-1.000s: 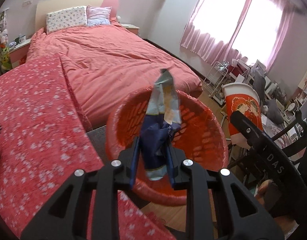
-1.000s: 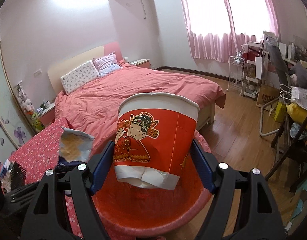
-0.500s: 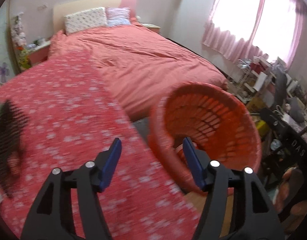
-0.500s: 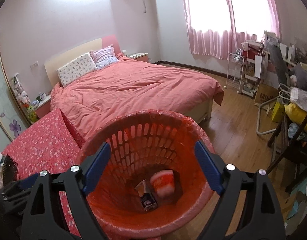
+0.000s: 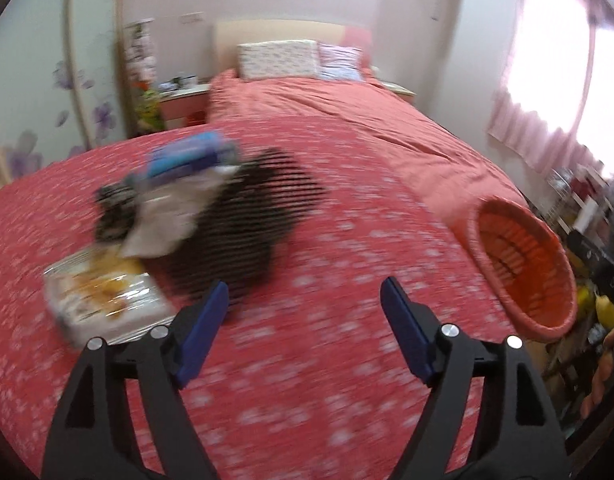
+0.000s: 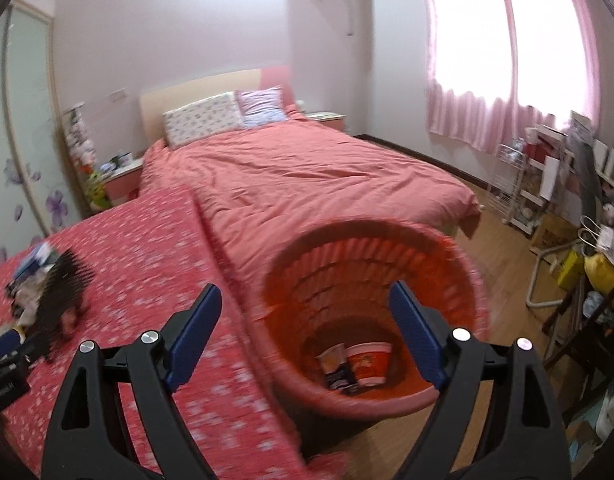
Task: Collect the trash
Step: 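Drop the blue bag into the orange basket with the left tool, then grasp the chip bag with the left tool while right tool grasps black mesh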
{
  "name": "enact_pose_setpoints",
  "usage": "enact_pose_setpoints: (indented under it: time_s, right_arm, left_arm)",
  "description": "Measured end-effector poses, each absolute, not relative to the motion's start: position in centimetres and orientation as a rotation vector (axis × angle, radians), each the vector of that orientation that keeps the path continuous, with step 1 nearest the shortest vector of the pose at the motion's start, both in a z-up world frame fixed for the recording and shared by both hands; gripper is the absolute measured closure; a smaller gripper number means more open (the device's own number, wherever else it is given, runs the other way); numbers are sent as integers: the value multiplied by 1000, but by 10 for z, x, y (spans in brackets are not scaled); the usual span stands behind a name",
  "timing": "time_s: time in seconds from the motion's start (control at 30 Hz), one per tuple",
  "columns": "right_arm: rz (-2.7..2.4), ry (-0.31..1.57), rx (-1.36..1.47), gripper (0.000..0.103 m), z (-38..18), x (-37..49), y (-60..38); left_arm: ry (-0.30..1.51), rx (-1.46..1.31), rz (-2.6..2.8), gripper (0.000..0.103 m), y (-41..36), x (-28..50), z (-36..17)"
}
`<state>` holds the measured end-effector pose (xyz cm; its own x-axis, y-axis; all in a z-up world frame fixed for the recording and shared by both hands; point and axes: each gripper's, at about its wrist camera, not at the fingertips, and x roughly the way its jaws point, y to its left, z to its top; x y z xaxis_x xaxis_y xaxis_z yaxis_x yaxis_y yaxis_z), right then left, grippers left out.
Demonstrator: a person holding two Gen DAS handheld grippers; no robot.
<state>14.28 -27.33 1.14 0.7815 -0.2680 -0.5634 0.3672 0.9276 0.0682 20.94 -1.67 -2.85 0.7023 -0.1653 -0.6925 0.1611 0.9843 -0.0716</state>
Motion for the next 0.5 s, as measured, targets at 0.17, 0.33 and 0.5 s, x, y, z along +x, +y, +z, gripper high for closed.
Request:
enact_pose_setpoints:
  time_s: [0.17, 0.33, 0.5]
  right_arm:
    - [-250, 622, 155, 18, 3, 151, -229]
    - [-174, 658, 129, 18, -5, 158, -189]
    - [-125, 679, 94, 18, -10, 163, -156]
  left_arm:
    - [763, -63, -44, 24, 48, 197, -29]
    - [773, -131, 51, 24, 95, 191, -36]
    - [803, -173, 72, 24, 114, 190, -49]
